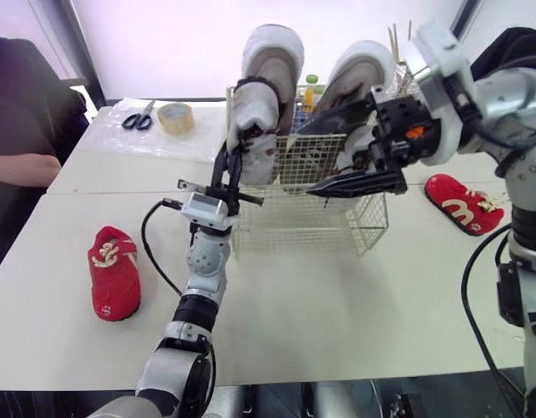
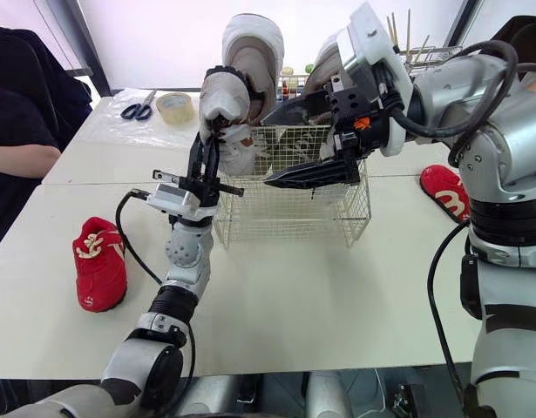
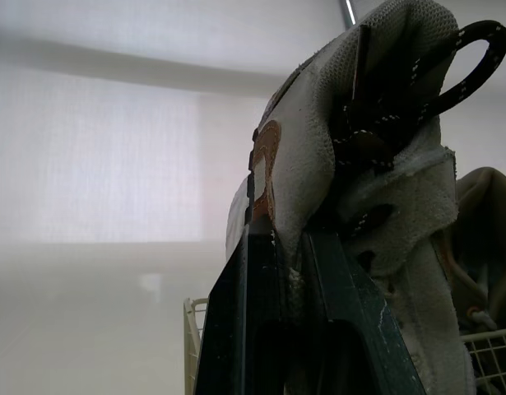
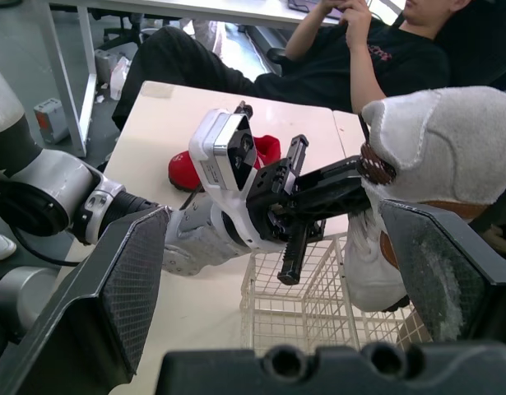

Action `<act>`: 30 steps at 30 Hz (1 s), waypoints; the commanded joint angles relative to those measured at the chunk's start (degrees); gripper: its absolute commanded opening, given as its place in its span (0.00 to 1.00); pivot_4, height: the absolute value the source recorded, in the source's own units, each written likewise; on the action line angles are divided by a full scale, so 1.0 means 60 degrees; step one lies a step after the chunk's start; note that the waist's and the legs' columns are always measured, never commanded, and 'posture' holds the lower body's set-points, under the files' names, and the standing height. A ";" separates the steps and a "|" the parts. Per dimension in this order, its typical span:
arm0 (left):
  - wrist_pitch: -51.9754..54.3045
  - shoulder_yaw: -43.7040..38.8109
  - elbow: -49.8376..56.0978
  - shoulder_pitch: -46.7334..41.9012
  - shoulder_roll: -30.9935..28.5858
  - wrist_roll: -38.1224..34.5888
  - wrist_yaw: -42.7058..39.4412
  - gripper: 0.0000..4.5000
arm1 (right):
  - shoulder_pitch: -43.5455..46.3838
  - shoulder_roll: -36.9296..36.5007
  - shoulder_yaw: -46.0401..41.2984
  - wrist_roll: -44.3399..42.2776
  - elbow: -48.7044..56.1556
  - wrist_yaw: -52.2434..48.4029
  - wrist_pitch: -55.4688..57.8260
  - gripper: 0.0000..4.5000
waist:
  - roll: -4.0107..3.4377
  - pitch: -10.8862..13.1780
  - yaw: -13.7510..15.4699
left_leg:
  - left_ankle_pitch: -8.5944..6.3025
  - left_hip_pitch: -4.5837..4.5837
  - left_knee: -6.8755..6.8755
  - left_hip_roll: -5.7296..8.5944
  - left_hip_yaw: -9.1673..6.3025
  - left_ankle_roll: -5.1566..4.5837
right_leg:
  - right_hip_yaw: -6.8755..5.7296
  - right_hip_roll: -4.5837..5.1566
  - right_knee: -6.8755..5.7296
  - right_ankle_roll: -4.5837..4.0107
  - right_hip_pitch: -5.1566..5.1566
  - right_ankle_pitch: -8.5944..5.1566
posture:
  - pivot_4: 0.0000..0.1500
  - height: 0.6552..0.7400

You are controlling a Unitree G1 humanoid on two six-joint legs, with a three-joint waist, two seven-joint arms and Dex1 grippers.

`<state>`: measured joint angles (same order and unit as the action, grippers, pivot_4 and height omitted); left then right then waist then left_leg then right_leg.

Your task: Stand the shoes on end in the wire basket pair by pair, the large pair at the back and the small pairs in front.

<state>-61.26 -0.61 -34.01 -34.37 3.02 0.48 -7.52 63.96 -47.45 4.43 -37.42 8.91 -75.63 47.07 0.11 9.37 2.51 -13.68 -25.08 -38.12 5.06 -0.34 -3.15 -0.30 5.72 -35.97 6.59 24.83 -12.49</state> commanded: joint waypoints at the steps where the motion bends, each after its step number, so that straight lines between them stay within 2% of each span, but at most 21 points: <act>1: 0.0741 0.0140 -0.0882 0.0017 0.0088 -0.0206 -0.0177 0.00 | 0.0216 -0.0060 -0.0268 -0.0051 0.0163 0.0013 -0.0175 1.00 | -0.0001 -0.0002 0.0007 | 0.0000 0.0009 0.0000 0.0000 0.0000 0.0000 | -0.0002 0.0000 0.0000 -0.0001 -0.0011 -0.0001 | 1.00 1.00; 6: 0.1368 0.0224 -0.0864 0.0129 -0.0044 -0.0531 -0.0690 0.00 | 0.0172 -0.0067 -0.0312 -0.0055 0.0236 0.0060 -0.0210 1.00 | -0.0001 -0.0002 0.0053 | -0.0003 0.0063 0.0000 -0.0001 -0.0003 -0.0005 | -0.0011 0.0004 0.0025 -0.0007 -0.0064 -0.0005 | 1.00 1.00; 9: 0.1856 0.0353 -0.0548 0.0547 -0.0196 -0.0786 -0.1158 0.00 | 0.0133 -0.0067 -0.0335 -0.0058 0.0285 0.0112 -0.0232 1.00 | -0.0042 -0.0053 0.0053 | -0.0016 0.0113 0.0008 -0.0008 -0.0003 -0.0024 | -0.0016 -0.0001 0.0074 -0.0019 -0.0107 -0.0012 | 1.00 1.00; 22: 0.4104 0.0508 0.1307 0.2033 -0.0707 -0.1255 -0.1948 0.00 | -0.0018 0.0112 -0.0330 -0.0072 0.0391 0.0410 -0.0430 1.00 | -0.0143 -0.0175 -0.0049 | -0.0039 0.0116 0.0025 -0.0009 -0.0001 -0.0058 | -0.0012 0.0003 0.0121 -0.0026 -0.0119 -0.0017 | 1.00 1.00; 25: 0.4334 0.0439 0.1608 0.2103 -0.0785 -0.1334 -0.2007 0.25 | -0.0038 0.0155 -0.0320 -0.0054 0.0366 0.0425 -0.0499 1.00 | -0.0147 -0.0184 -0.0045 | -0.0039 0.0118 0.0025 -0.0012 -0.0001 -0.0058 | -0.0011 0.0001 0.0122 -0.0028 -0.0121 -0.0018 | 1.00 1.00; 30: 0.4687 0.0351 0.2176 0.2307 -0.1091 -0.1466 -0.2250 0.80 | -0.0046 0.0227 -0.0308 -0.0016 0.0310 0.0426 -0.0612 1.00 | -0.0147 -0.0185 -0.0057 | -0.0039 0.0118 0.0026 -0.0013 -0.0001 -0.0058 | -0.0010 0.0002 0.0122 -0.0031 -0.0120 -0.0020 | 1.00 1.00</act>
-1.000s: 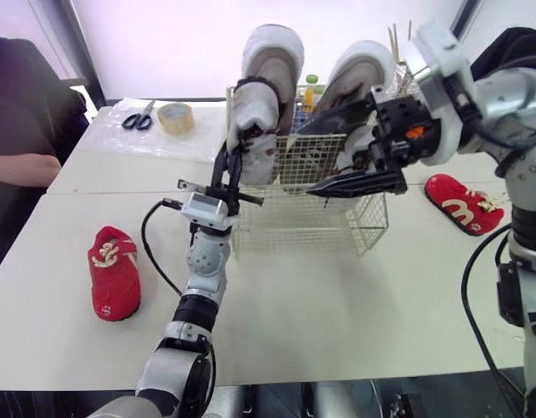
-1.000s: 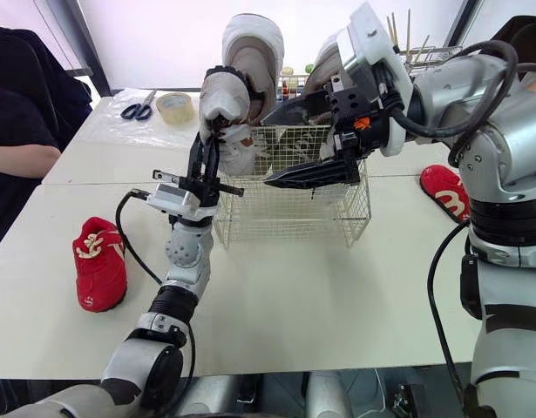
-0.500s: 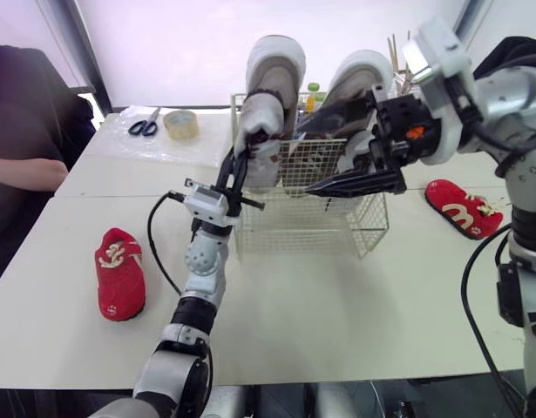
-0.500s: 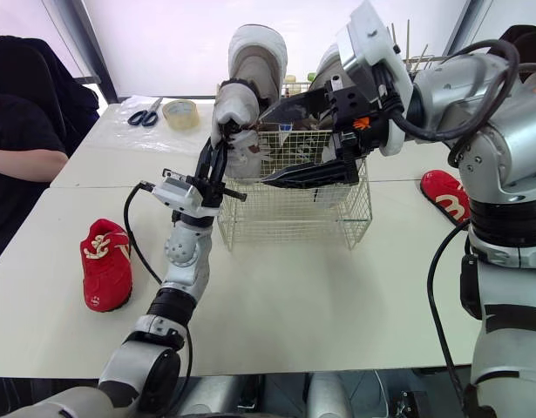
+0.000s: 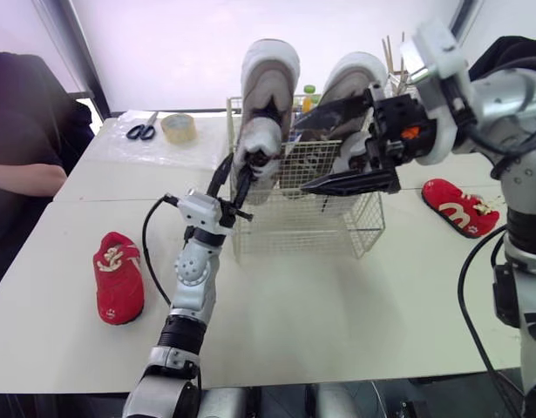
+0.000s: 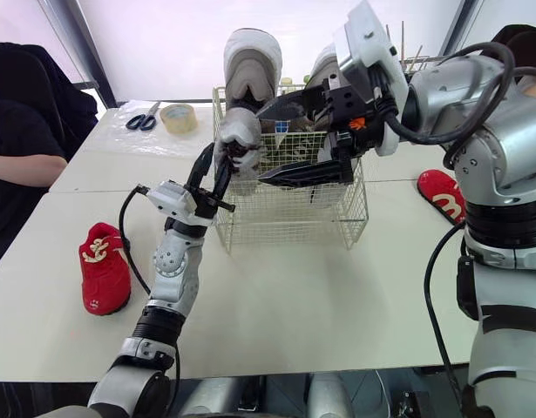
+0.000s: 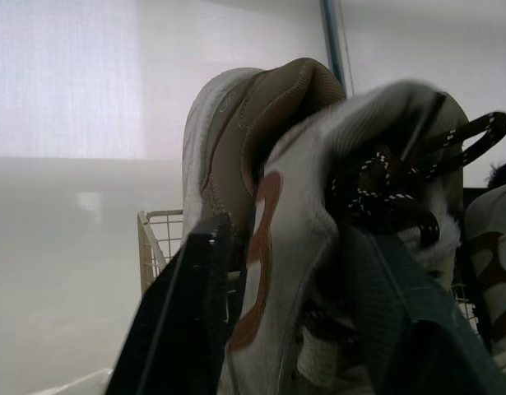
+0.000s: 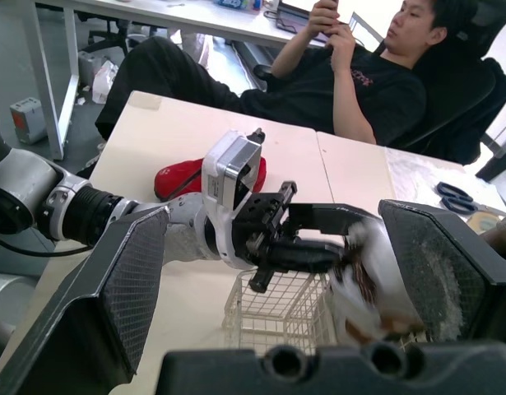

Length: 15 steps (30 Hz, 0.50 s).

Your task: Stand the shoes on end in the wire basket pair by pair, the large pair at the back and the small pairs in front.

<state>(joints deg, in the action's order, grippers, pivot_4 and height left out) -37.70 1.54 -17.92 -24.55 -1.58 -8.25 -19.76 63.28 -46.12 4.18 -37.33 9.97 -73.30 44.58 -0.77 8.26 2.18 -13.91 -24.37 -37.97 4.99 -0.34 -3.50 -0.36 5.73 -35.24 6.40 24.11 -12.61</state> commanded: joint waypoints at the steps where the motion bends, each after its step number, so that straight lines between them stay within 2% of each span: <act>1: 0.0815 -0.0013 -0.0346 0.0733 -0.0444 -0.0030 -0.0313 0.89 | 0.0064 0.0014 -0.0264 -0.0021 0.0114 0.0032 -0.0225 1.00 | 0.0000 0.0000 -0.0010 | 0.0000 0.0000 0.0006 -0.0001 0.0000 0.0000 | 0.0000 0.0000 0.0001 0.0000 0.0003 0.0000 | 1.00 1.00; 2: 0.0896 -0.0034 -0.0171 0.0788 -0.0544 -0.0074 -0.0393 0.99 | 0.0061 0.0023 -0.0263 -0.0016 0.0101 0.0029 -0.0250 1.00 | -0.0002 -0.0001 -0.0028 | 0.0000 -0.0001 0.0010 -0.0002 0.0000 0.0000 | 0.0000 0.0000 0.0002 0.0000 0.0009 0.0000 | 1.00 1.00; 9: 0.2101 -0.0097 0.1947 0.1294 -0.1666 -0.0690 -0.1119 0.99 | 0.0012 0.0114 -0.0238 0.0048 -0.0060 -0.0016 -0.0538 1.00 | 0.0020 0.0016 -0.0015 | 0.0000 -0.0027 0.0029 -0.0010 0.0003 0.0001 | 0.0007 -0.0005 0.0015 -0.0004 0.0042 -0.0002 | 1.00 1.00; 15: 0.3444 -0.0597 0.3755 0.1715 -0.2544 -0.1472 -0.1351 0.99 | -0.0020 0.0218 -0.0220 0.0093 -0.0175 -0.0053 -0.0725 1.00 | 0.0033 0.0027 -0.0136 | 0.0001 -0.0040 0.0141 0.0003 0.0037 0.0001 | 0.0013 0.0017 0.0033 0.0001 0.0076 0.0001 | 1.00 1.00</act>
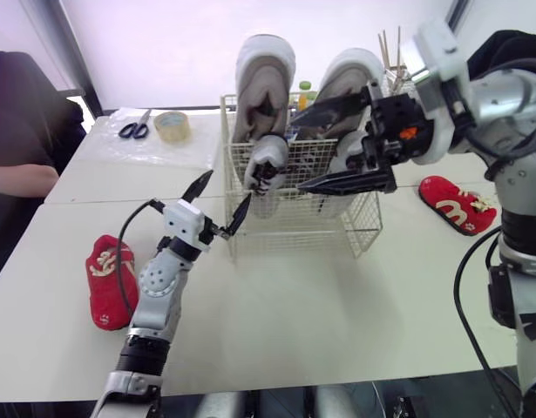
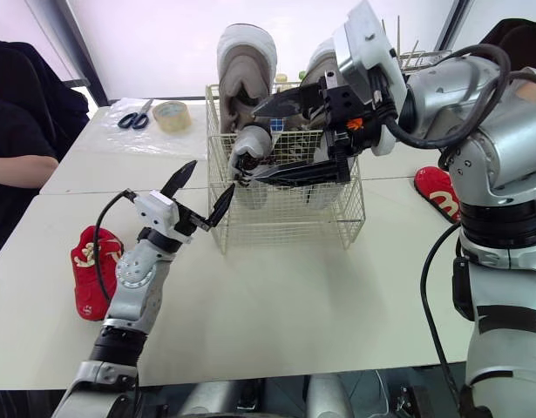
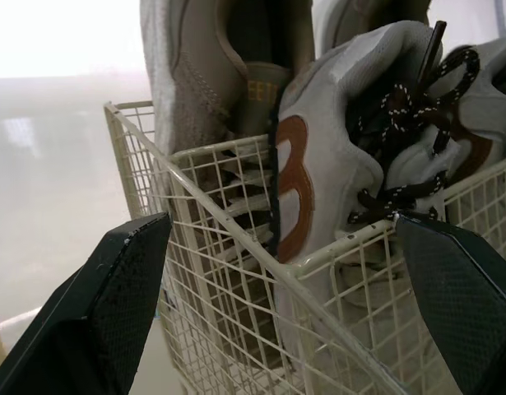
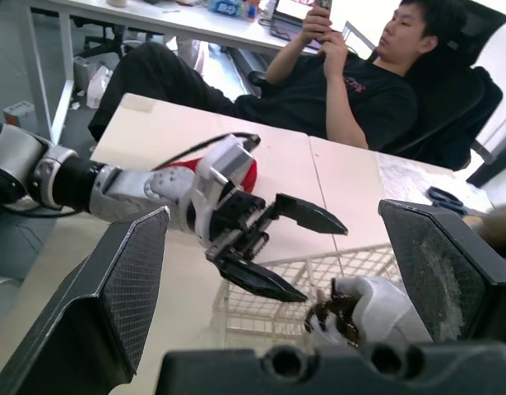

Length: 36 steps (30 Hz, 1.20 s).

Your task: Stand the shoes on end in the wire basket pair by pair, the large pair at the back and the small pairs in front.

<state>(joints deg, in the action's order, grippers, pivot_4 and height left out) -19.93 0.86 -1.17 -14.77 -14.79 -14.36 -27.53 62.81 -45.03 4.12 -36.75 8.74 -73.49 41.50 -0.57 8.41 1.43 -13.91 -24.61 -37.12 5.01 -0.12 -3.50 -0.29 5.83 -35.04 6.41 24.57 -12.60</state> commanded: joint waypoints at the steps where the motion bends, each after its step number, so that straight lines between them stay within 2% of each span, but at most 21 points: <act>1: 0.0711 -0.0602 0.1206 0.0118 -0.0432 -0.0606 -0.0017 0.99 | 0.0053 0.0053 -0.0210 -0.0001 0.0015 -0.0029 -0.0232 1.00 | -0.0002 0.0004 -0.0054 | 0.0003 -0.0004 0.0018 -0.0001 -0.0001 0.0005 | -0.0001 -0.0001 -0.0001 0.0004 0.0011 0.0002 | 1.00 1.00; 5: 0.1919 -0.1082 0.2146 0.0185 -0.0762 -0.1543 0.0033 0.99 | 0.0029 0.0128 -0.0199 0.0008 -0.0027 -0.0042 -0.0314 1.00 | -0.0002 0.0005 -0.0121 | 0.0004 -0.0041 0.0023 -0.0002 -0.0004 0.0008 | -0.0002 -0.0002 -0.0002 0.0012 0.0045 0.0006 | 1.00 1.00; 11: 0.4573 -0.1854 0.3977 0.0360 -0.1500 -0.4331 -0.0047 0.99 | -0.0001 0.0262 -0.0149 0.0131 -0.0122 -0.0082 -0.0460 1.00 | 0.0020 0.0027 -0.0120 | 0.0004 -0.0053 0.0009 0.0003 -0.0004 0.0008 | -0.0003 0.0001 0.0003 -0.0002 0.0049 -0.0001 | 1.00 1.00; 13: 0.5600 -0.2305 0.4591 0.0502 -0.2139 -0.5491 -0.0158 0.99 | -0.0041 0.0206 -0.0157 0.0167 -0.0150 -0.0109 -0.0498 1.00 | 0.0032 0.0041 -0.0140 | 0.0004 -0.0053 0.0010 0.0002 -0.0004 0.0008 | -0.0002 -0.0001 0.0000 -0.0001 0.0051 -0.0001 | 1.00 1.00; 20: 0.7926 -0.4140 0.5364 0.0598 -0.4356 -0.8272 -0.0068 0.99 | -0.0536 -0.0532 -0.1037 0.0333 -0.0402 0.0740 -0.0184 1.00 | 0.0040 0.0078 -0.0118 | 0.0007 -0.0053 0.0011 0.0003 -0.0006 0.0014 | -0.0003 -0.0004 0.0000 -0.0006 0.0080 -0.0004 | 1.00 1.00; 23: 0.8879 -0.4694 0.5577 0.0753 -0.5404 -0.9294 -0.0279 0.99 | -0.0746 -0.1046 -0.1600 0.1101 -0.1143 0.1803 -0.0391 1.00 | 0.0051 0.0086 -0.0118 | 0.0007 -0.0053 0.0010 0.0008 -0.0006 0.0014 | -0.0003 -0.0002 0.0002 -0.0008 0.0089 -0.0005 | 1.00 1.00; 25: 0.9576 -0.4829 0.5455 0.0786 -0.6106 -0.9948 -0.0704 0.99 | -0.0894 -0.1547 -0.1834 0.2191 -0.2382 0.3045 -0.0717 1.00 | 0.0052 0.0088 -0.0116 | 0.0007 -0.0053 0.0011 0.0012 -0.0006 0.0015 | -0.0002 0.0000 0.0003 -0.0009 0.0091 -0.0006 | 1.00 1.00; 27: 0.9885 -0.4749 0.5435 0.0744 -0.6405 -1.0259 -0.0843 0.99 | -0.1132 -0.1837 -0.1986 0.2657 -0.3114 0.3538 -0.0949 1.00 | 0.0049 0.0090 -0.0099 | 0.0009 -0.0053 0.0014 0.0018 -0.0005 0.0019 | -0.0002 0.0003 0.0006 -0.0016 0.0090 -0.0009 | 1.00 1.00; 32: 1.0116 -0.4385 0.5436 0.0509 -0.6420 -1.0339 -0.1112 0.99 | -0.1854 -0.2294 -0.2068 0.3496 -0.4613 0.3914 -0.1610 1.00 | 0.0024 0.0106 -0.0189 | 0.0019 -0.0054 0.0029 0.0014 0.0004 0.0035 | 0.0001 0.0000 -0.0003 -0.0045 0.0069 -0.0026 | 1.00 1.00; 36: 1.0225 -0.3989 0.5545 0.0338 -0.6321 -1.0140 -0.1372 0.99 | -0.2237 -0.2640 -0.1987 0.4259 -0.6904 0.4121 -0.2409 1.00 | 0.0010 0.0115 -0.0186 | 0.0049 -0.0054 0.0043 0.0004 0.0004 0.0081 | 0.0001 -0.0007 -0.0008 -0.0046 0.0073 -0.0026 | 1.00 1.00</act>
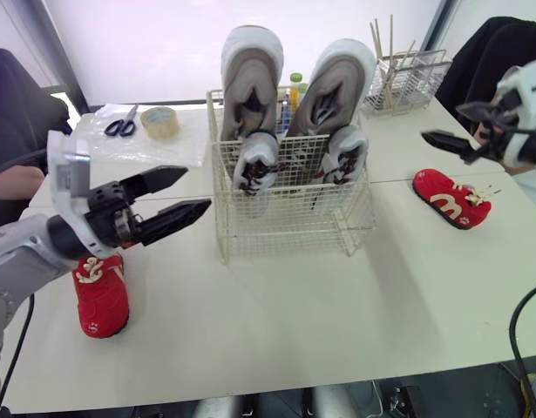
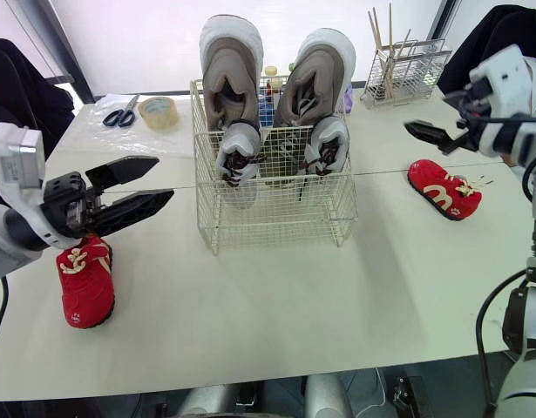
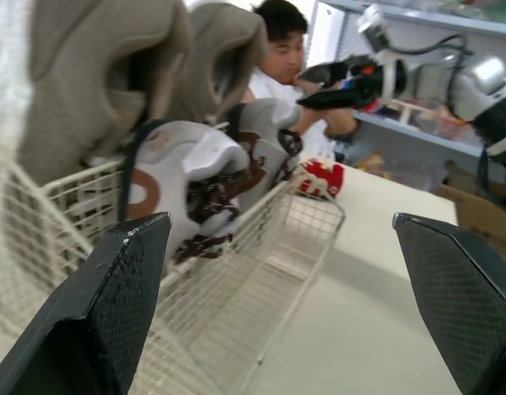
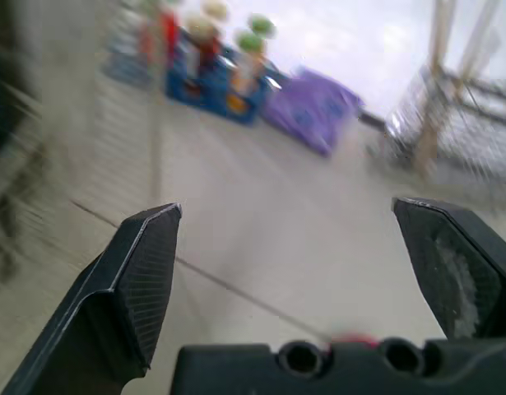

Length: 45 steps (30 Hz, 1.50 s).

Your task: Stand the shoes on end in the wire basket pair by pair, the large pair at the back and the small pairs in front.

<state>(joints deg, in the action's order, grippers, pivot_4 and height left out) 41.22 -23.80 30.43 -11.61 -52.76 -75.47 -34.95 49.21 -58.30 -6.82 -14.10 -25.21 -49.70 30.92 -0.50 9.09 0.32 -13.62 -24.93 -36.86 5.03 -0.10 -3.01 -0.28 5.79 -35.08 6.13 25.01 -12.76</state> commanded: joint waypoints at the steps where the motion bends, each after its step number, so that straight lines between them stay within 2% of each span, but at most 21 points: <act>1: 0.0037 0.0170 0.0207 -0.0234 0.0019 0.0077 -0.0190 0.99 | 0.0048 -0.0443 -0.0093 0.0646 -0.1762 0.0159 -0.0869 1.00 | -0.0006 0.0005 -0.0004 | -0.0001 0.0000 0.0000 0.0000 0.0000 -0.0002 | 0.0000 0.0000 0.0000 -0.0001 0.0000 0.0000 | 1.00 1.00; 7: 0.0171 0.0682 0.0204 -0.0660 0.0297 0.0116 -0.0107 0.99 | 0.0960 -0.0231 0.0545 0.1713 -0.4950 0.0164 -0.2358 1.00 | -0.0036 0.0023 -0.0043 | -0.0003 0.0000 -0.0019 0.0003 0.0000 -0.0008 | 0.0000 0.0001 0.0001 -0.0001 -0.0013 0.0000 | 1.00 1.00; 14: 0.0134 0.0758 0.0329 -0.0753 0.0302 0.0447 0.0006 0.99 | 0.1460 0.0172 0.0791 0.2301 -0.6820 0.0214 -0.3111 1.00 | -0.0037 0.0028 -0.0193 | 0.0028 0.0000 -0.0017 0.0000 -0.0002 0.0013 | -0.0001 -0.0009 0.0000 0.0001 -0.0016 0.0001 | 1.00 1.00; 22: 0.0041 0.0570 0.0712 -0.0468 0.0504 0.0728 0.0223 0.99 | 0.1415 0.0361 0.0829 0.2548 -0.7346 -0.0057 -0.2650 1.00 | -0.0044 0.0033 -0.0153 | 0.0030 0.0002 -0.0028 0.0002 -0.0005 0.0016 | 0.0000 -0.0011 -0.0002 0.0003 -0.0024 0.0002 | 1.00 1.00; 35: -0.0068 0.0702 0.0859 -0.0522 0.0733 0.1278 0.0439 0.99 | 0.1207 0.0697 0.1264 0.3372 -0.7726 0.0362 -0.3226 1.00 | -0.0044 0.0033 -0.0176 | 0.0035 0.0012 -0.0033 0.0002 -0.0006 0.0021 | 0.0000 -0.0019 -0.0009 0.0005 -0.0034 0.0003 | 1.00 1.00; 38: -0.0078 0.0711 0.0832 -0.0575 0.0774 0.1387 0.0480 1.00 | 0.1322 0.0836 0.1228 0.3394 -0.7754 0.0362 -0.3254 0.79 | -0.0043 0.0033 -0.0182 | 0.0036 0.0031 -0.0031 0.0001 -0.0007 0.0021 | 0.0000 -0.0023 -0.0010 0.0005 -0.0049 0.0003 | 1.00 1.00; 40: -0.0085 0.0743 0.0824 -0.0616 0.0809 0.1455 0.0513 1.00 | 0.1415 0.0895 0.1167 0.3368 -0.7750 0.0383 -0.3258 0.59 | -0.0042 0.0034 -0.0207 | 0.0034 0.0058 -0.0028 -0.0001 -0.0007 0.0022 | 0.0001 -0.0024 -0.0009 0.0004 -0.0073 0.0002 | 1.00 1.00; 42: -0.0078 0.0743 0.0826 -0.0634 0.0837 0.1491 0.0516 1.00 | 0.1538 0.0942 0.1027 0.3243 -0.7746 0.0353 -0.3174 0.34 | -0.0042 0.0034 -0.0206 | 0.0027 0.0084 -0.0026 -0.0001 -0.0007 0.0023 | 0.0002 -0.0024 -0.0008 0.0003 -0.0096 0.0002 | 1.00 1.00; 45: -0.0087 0.0757 0.0781 -0.0675 0.0883 0.1552 0.0504 1.00 | 0.1659 0.0944 0.0880 0.3094 -0.7700 0.0232 -0.3134 0.07 | -0.0042 0.0034 -0.0198 | 0.0028 0.0085 -0.0029 -0.0001 -0.0007 0.0020 | 0.0002 -0.0025 -0.0013 0.0003 -0.0096 0.0002 | 1.00 1.00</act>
<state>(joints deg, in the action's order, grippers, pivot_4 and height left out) 41.89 -18.76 34.18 -14.51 -47.51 -66.65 -32.05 57.16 -52.22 0.23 5.88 -72.19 -47.82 12.25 -0.75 9.30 -0.87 -13.44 -24.42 -37.04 5.02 -0.14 -2.90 -0.27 5.65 -35.16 6.15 24.43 -12.75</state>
